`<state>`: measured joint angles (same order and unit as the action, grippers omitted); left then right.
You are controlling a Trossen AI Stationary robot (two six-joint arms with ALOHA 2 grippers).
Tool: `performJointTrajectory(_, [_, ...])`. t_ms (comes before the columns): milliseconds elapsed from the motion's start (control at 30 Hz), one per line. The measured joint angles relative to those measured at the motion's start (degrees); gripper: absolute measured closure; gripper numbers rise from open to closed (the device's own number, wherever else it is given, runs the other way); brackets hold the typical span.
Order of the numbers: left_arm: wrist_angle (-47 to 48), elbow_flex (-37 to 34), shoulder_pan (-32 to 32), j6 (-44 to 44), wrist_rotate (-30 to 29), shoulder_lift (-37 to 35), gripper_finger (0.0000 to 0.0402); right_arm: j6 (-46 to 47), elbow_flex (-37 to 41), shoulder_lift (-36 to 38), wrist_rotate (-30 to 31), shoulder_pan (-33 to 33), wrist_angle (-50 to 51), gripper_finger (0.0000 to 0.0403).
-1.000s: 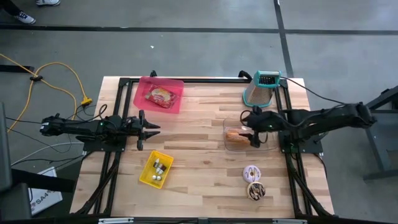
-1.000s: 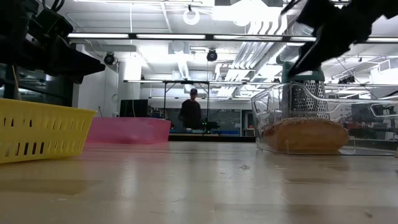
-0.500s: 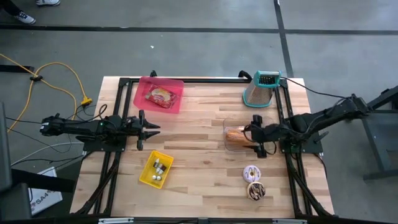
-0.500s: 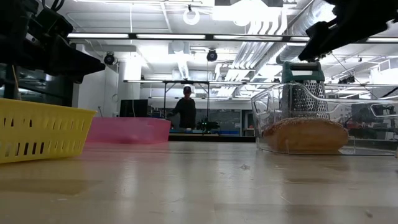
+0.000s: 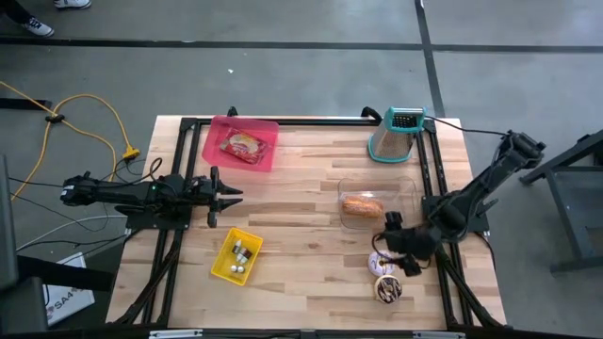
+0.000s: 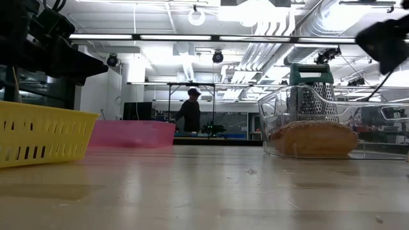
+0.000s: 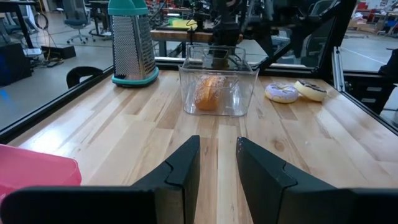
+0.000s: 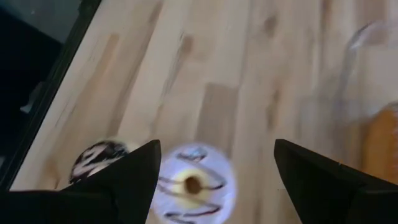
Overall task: Pick & Place Food Item
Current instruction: Put the black donut into the transparent bin
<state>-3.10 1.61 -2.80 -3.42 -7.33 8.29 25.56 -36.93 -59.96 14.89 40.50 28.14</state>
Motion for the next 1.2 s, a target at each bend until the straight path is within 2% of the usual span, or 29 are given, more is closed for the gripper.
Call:
performJointTrajectory(233, [0.01,0.02,0.01,0.02,0.01,-0.02,0.0302,7.31,0.0,-5.6,0.06,6.51,-1.32,0.0101])
performJointTrajectory(533, [0.01,0.0,-0.01,0.02,0.0,0.01,0.0302,12.67,0.0,-11.72,0.16,11.83,-5.51,0.0101])
performJointTrajectory(1000, [0.01,0.02,0.0,0.01,0.0,0.01,0.0302,15.21,0.0,-18.91,0.68,13.92,-11.04,0.0101])
performJointTrajectory(1200, [0.01,0.02,0.0,0.02,0.0,0.0,0.0302,15.21,0.0,-20.31,2.97,14.11,-11.21,0.0101])
